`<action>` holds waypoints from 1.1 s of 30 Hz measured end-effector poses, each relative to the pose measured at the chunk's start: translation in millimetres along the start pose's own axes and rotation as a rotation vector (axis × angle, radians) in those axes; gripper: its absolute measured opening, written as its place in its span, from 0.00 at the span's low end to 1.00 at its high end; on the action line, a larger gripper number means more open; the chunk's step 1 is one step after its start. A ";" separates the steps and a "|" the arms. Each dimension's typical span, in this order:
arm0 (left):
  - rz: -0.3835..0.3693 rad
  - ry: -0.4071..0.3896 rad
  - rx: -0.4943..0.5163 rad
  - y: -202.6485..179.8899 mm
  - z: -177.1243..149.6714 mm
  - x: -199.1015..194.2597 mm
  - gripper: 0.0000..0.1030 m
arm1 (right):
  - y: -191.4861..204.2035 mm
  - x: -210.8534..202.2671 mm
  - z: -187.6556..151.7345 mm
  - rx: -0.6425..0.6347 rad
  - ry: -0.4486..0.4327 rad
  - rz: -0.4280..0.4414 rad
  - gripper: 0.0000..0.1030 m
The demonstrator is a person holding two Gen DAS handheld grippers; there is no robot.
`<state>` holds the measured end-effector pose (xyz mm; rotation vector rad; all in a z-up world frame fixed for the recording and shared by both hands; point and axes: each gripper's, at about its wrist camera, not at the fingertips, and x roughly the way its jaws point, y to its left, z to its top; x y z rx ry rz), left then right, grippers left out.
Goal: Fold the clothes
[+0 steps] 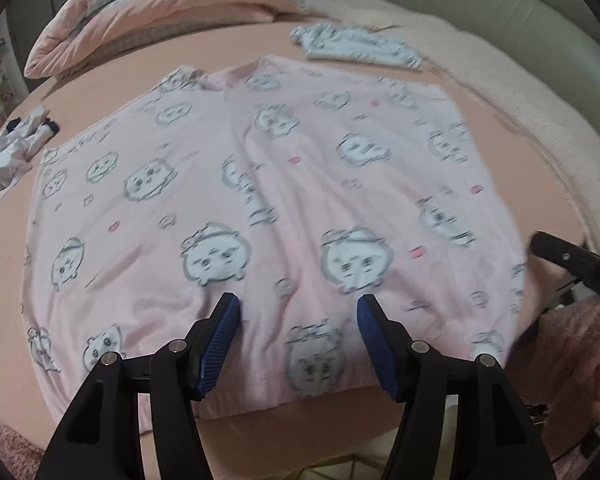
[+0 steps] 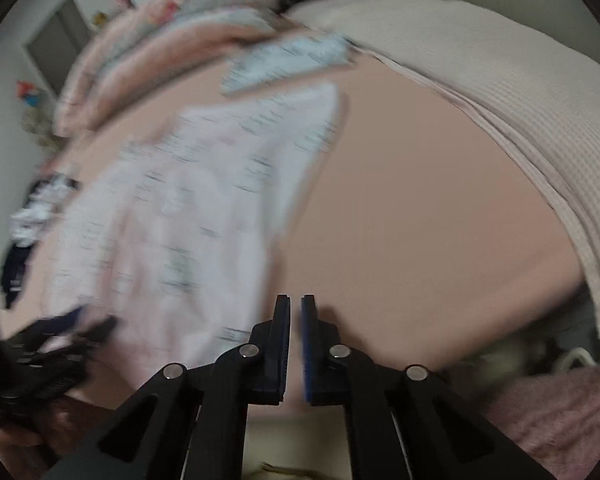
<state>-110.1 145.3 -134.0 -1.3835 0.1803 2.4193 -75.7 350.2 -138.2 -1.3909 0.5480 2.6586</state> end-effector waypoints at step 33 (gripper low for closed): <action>-0.008 0.047 -0.051 27.6 -13.7 -5.3 0.58 | 78.4 18.8 -24.0 -0.289 0.101 0.062 0.09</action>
